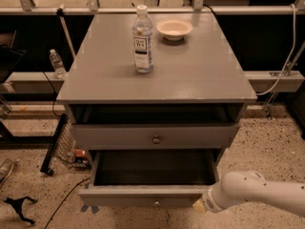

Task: Close middle drawer

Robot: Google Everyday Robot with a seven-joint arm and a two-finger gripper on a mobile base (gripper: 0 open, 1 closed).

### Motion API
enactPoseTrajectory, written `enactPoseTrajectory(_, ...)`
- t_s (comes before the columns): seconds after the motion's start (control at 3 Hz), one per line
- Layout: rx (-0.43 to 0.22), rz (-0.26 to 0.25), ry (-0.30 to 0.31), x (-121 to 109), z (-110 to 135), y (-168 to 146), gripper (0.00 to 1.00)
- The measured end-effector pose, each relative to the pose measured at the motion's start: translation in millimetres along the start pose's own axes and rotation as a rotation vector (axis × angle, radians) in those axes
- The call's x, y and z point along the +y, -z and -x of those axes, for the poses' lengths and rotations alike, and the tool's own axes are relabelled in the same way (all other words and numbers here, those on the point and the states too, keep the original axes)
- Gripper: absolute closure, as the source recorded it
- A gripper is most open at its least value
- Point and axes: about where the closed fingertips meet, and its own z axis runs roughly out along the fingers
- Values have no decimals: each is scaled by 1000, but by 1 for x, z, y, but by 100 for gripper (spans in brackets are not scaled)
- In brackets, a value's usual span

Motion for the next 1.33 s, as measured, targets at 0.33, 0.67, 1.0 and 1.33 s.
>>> enactPoseTrajectory(0.33, -23, -8, 48, -12, 21, -10, 100)
enactPoseTrajectory(0.67, -52, -20, 108, -30, 51, -22, 100)
enactPoseTrajectory(1.0, -81, -24, 147, -42, 76, -27, 100)
enactPoseTrajectory(1.33, -110, -34, 183, -48, 98, -26, 100)
